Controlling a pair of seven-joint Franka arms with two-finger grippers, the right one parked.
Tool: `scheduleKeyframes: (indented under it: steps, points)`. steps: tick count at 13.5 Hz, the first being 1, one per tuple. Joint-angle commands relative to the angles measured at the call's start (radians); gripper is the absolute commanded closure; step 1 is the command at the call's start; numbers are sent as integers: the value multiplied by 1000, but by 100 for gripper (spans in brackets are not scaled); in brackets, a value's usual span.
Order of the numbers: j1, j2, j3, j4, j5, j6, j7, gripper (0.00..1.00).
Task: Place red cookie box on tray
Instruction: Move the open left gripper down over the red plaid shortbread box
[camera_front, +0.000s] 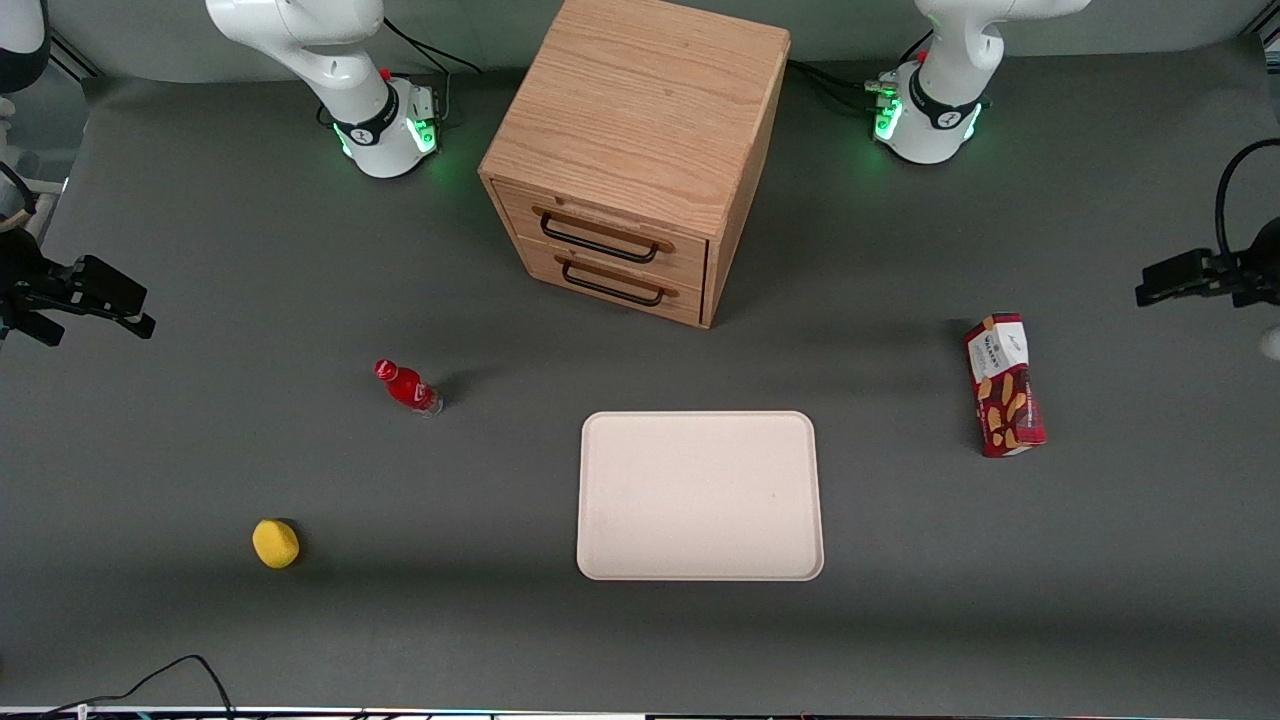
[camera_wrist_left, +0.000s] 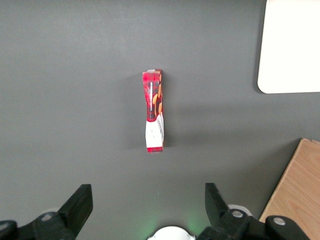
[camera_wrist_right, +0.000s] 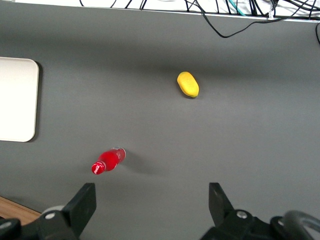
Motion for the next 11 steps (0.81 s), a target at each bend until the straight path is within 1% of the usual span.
scheduleKeyframes:
  steps: [1,4,6,9,11]
  points:
    - [-14,23,10,49,3,-60,16,0]
    - [-11,37,16,19,7,-45,15,0]
    - [-4,32,18,-154,3,122,21,0]
    - [-1,28,39,-477,2,464,67,0]
    - [-1,29,46,-634,0,657,111,0]
